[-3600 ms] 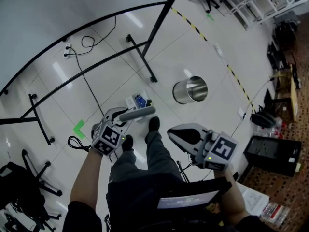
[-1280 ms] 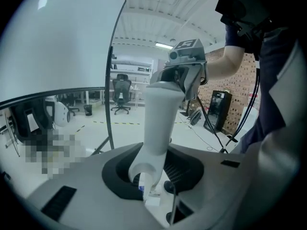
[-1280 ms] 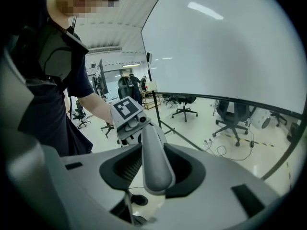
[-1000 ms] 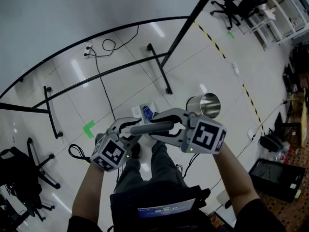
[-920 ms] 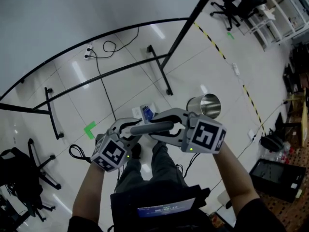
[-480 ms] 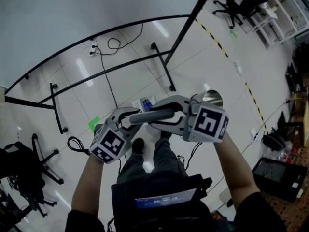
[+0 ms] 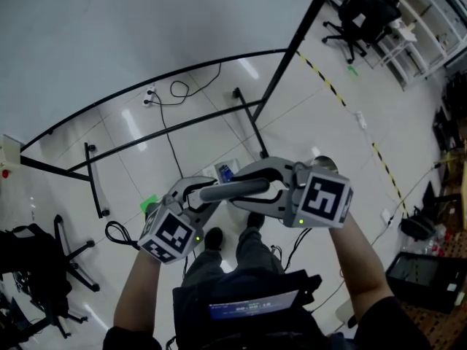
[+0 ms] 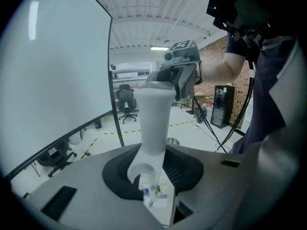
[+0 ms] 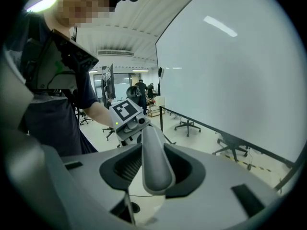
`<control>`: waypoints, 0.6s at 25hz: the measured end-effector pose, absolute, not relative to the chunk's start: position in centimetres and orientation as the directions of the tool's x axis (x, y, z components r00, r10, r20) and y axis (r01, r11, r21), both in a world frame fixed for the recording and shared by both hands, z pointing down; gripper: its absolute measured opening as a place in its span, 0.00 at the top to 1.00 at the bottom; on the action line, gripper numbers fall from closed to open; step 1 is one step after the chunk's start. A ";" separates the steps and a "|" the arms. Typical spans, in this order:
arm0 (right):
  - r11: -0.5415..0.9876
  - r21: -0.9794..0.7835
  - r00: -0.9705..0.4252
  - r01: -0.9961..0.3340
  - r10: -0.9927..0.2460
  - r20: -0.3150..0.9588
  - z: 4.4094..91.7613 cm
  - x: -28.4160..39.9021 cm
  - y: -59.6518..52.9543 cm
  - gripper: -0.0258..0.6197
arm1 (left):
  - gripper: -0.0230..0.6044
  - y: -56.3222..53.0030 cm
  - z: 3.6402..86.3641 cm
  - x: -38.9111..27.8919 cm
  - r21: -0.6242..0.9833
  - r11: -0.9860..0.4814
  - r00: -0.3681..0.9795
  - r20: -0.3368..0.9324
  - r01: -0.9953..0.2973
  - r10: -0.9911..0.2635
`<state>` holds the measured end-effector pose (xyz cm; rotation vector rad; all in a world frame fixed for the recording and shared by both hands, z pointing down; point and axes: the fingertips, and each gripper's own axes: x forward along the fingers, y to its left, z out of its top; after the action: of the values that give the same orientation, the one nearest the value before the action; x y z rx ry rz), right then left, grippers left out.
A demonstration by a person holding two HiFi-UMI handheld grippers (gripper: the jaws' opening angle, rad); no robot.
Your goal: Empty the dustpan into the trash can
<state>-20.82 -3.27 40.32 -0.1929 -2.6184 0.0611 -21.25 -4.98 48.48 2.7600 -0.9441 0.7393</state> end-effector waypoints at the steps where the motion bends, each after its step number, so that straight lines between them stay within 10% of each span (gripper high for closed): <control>1: 0.989 -0.076 -0.862 0.127 0.147 0.486 39.9 -21.0 -3.2 0.72 | 0.81 -4.9 48.1 -21.3 -0.035 -0.794 0.684 0.487 -0.607 -0.544; 15: 0.993 0.002 -0.887 0.121 0.107 0.449 33.9 -21.1 -3.0 0.72 | 0.81 -5.1 42.1 -21.4 -0.106 -0.792 0.688 0.435 -0.601 -0.581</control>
<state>-21.09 -3.01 33.88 -0.1619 -2.6722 -0.0410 -21.36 -5.11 42.08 2.8453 -0.9966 0.7085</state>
